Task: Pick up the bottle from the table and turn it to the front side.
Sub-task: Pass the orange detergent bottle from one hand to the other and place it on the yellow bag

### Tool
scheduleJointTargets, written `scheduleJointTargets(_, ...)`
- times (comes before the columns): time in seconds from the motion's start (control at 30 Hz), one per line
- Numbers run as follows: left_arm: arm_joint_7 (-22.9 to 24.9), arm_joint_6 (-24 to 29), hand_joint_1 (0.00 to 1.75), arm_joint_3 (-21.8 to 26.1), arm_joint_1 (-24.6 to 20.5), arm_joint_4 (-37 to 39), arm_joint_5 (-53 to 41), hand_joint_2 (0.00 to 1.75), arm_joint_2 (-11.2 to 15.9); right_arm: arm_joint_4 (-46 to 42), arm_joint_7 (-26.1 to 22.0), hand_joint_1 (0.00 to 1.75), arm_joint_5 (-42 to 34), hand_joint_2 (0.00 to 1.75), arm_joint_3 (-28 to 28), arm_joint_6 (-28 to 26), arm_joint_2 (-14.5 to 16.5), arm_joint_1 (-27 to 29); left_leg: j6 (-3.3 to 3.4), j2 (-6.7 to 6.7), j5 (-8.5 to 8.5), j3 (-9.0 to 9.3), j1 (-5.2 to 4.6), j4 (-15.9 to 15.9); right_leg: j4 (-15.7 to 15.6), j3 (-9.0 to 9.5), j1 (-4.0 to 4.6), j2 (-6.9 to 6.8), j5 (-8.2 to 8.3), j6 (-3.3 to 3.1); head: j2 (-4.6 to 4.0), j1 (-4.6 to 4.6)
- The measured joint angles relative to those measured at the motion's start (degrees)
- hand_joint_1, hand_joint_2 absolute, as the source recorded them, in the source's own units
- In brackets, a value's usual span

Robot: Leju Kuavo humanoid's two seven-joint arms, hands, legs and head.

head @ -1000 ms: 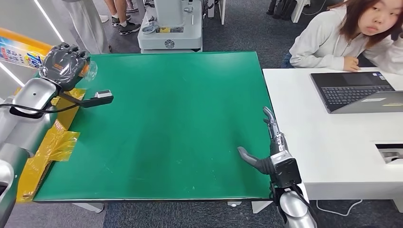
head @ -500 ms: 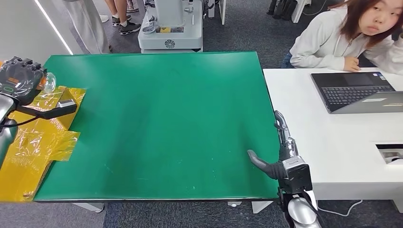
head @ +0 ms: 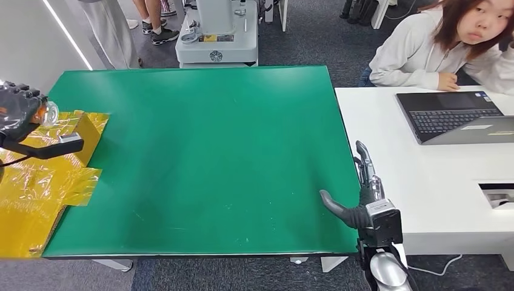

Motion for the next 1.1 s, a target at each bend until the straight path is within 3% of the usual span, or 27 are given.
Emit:
scheduleJointTargets(0.4,-0.9,0.3,1.75,0.5,5.5,0.3,1.9,1.75,-0.4,0.0,-0.2,0.00,-0.5,1.75,-0.3,-0.4,-0.5,0.6,0.00,0.00,0.00,-0.02,0.01,0.0,0.0,-0.03,0.01,0.00,0.00,0.00,0.00,0.01)
scheduleJointTargets(1.1,-2.4,-0.1,1.75,0.5,7.7,8.9,3.1,1.75,-6.9,-3.8,1.8,0.00,0.7,1.75,-0.3,-1.1,-0.6,3.0,-0.02,0.03,-0.02,-0.06,0.02,0.0,0.0,-0.06,0.02,0.01,0.01,-0.01,0.00,0.02)
